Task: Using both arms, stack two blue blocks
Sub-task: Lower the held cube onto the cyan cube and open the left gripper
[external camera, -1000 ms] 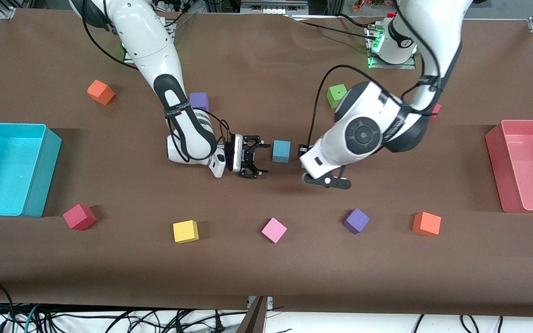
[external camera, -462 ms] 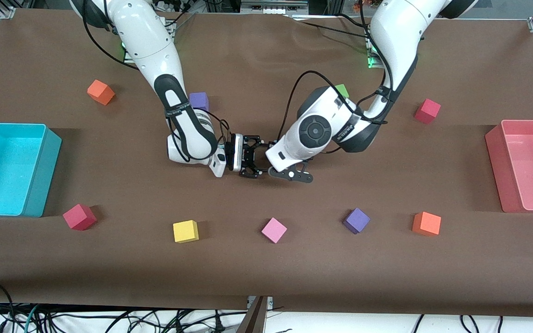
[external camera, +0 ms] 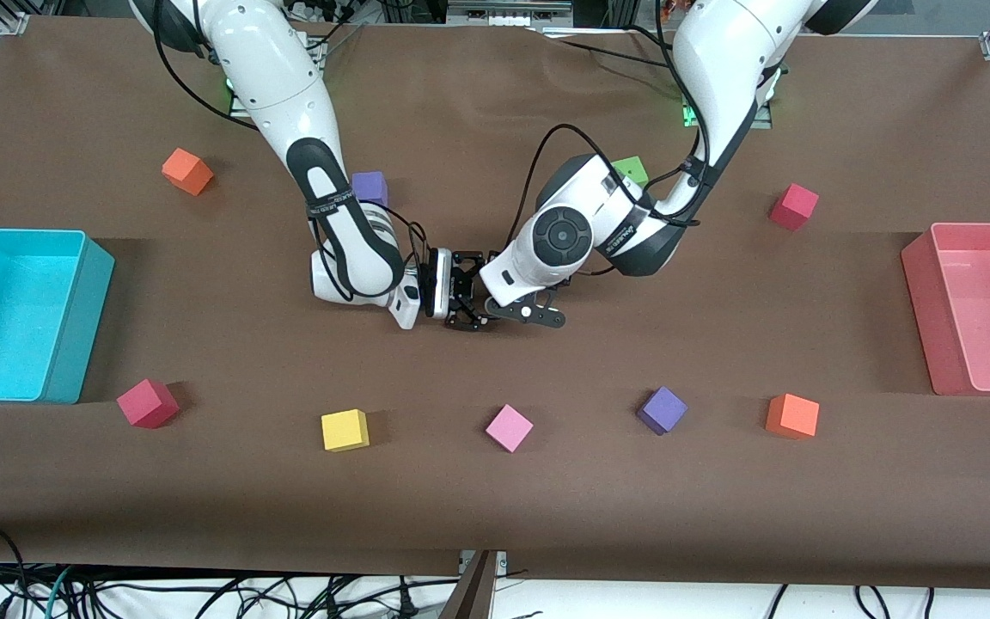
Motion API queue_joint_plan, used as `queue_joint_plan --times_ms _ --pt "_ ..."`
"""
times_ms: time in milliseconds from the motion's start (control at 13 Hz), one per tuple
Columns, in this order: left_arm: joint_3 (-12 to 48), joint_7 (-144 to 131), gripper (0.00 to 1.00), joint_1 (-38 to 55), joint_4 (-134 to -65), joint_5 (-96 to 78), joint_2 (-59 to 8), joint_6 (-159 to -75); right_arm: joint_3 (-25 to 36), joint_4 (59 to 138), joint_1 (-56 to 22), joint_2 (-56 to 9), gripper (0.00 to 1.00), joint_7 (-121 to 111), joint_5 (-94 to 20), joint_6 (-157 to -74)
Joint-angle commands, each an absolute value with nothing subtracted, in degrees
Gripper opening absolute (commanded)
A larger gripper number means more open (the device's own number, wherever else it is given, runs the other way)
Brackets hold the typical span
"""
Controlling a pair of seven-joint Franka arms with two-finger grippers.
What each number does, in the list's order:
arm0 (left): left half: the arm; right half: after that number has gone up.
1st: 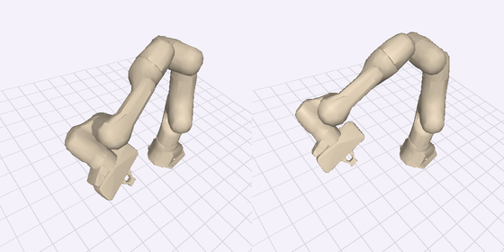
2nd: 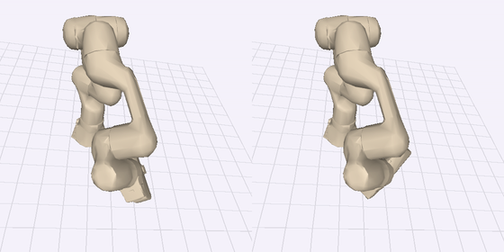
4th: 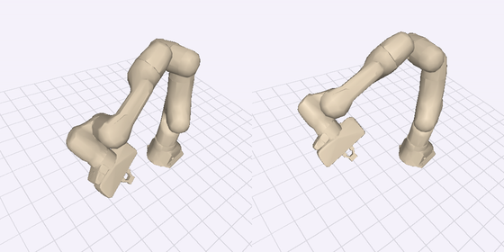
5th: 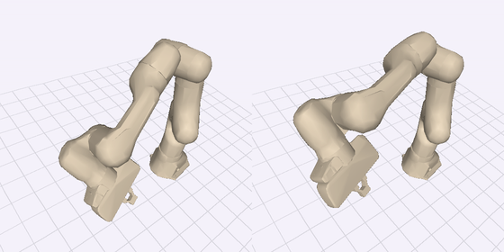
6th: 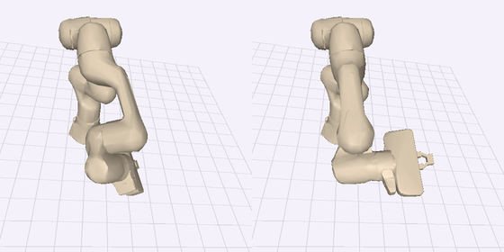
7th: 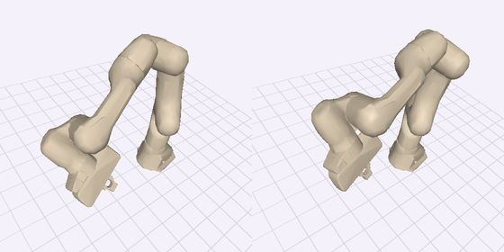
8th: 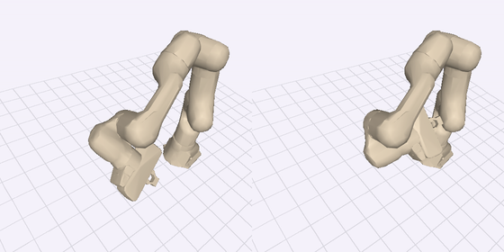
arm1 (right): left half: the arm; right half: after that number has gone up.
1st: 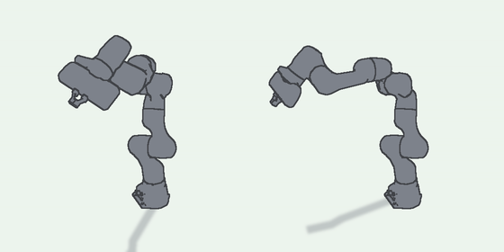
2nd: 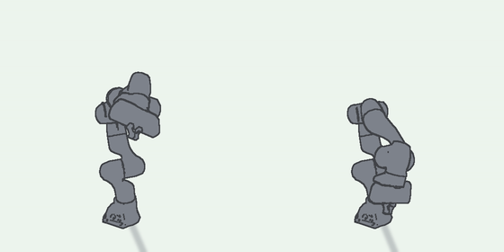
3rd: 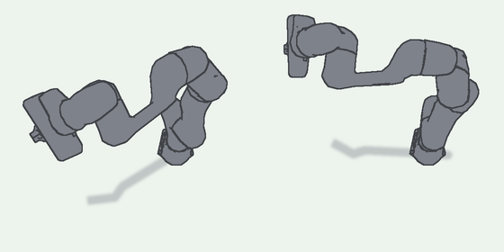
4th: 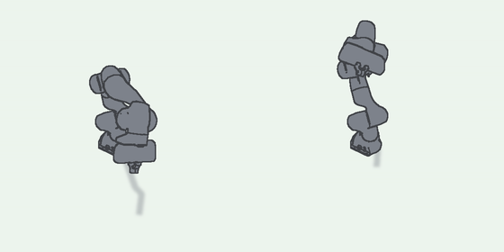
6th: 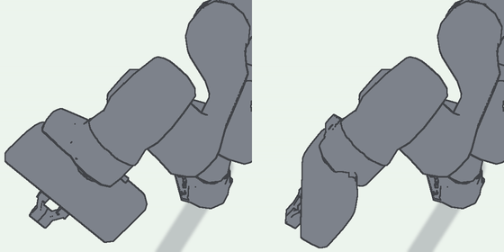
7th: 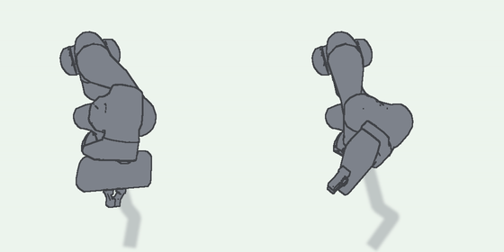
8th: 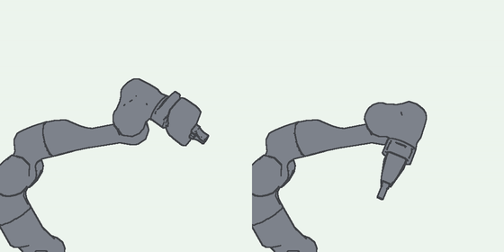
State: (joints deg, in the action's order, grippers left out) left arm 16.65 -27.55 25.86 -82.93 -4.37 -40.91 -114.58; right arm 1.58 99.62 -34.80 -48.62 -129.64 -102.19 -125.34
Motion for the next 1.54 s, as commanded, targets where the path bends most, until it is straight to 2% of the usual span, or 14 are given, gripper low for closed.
queue_joint_plan --times_ms 0,231,308,385,462,1077,1462 --pt "16.08 -28.91 0.11 27.07 -83.85 -5.63 -40.78 -114.08 1.49 99.67 -34.98 -48.78 1.00 -131.13 -103.54 -125.07" --pt "16.00 -29.00 0.12 27.16 -83.94 -5.36 -40.78 -114.17 1.49 99.67 -34.98 -48.78 1.00 -131.13 -103.54 -125.07" --pt "16.00 -28.92 0.15 27.16 -84.11 -5.10 -40.78 -114.17 1.49 99.67 -34.98 -48.78 1.00 -131.13 -103.54 -125.07" --pt "16.00 -29.00 0.33 27.16 -84.11 -5.10 -40.78 -114.17 1.49 99.67 -34.98 -48.78 1.00 -131.13 -103.54 -125.07" --pt "16.00 -29.00 0.99 27.07 -84.37 -5.10 -40.78 -114.08 1.49 99.75 -34.98 -48.78 1.00 -131.13 -103.54 -125.07" --pt "16.08 -30.76 1.00 26.63 -84.38 -5.80 -38.15 -112.95 1.67 99.67 -35.24 -48.43 1.00 -129.82 -102.40 -128.57" --pt "15.56 -31.55 1.00 24.71 -83.76 -5.71 -28.85 -102.15 3.33 99.06 -35.24 -47.81 1.00 -129.46 -93.36 -132.01"
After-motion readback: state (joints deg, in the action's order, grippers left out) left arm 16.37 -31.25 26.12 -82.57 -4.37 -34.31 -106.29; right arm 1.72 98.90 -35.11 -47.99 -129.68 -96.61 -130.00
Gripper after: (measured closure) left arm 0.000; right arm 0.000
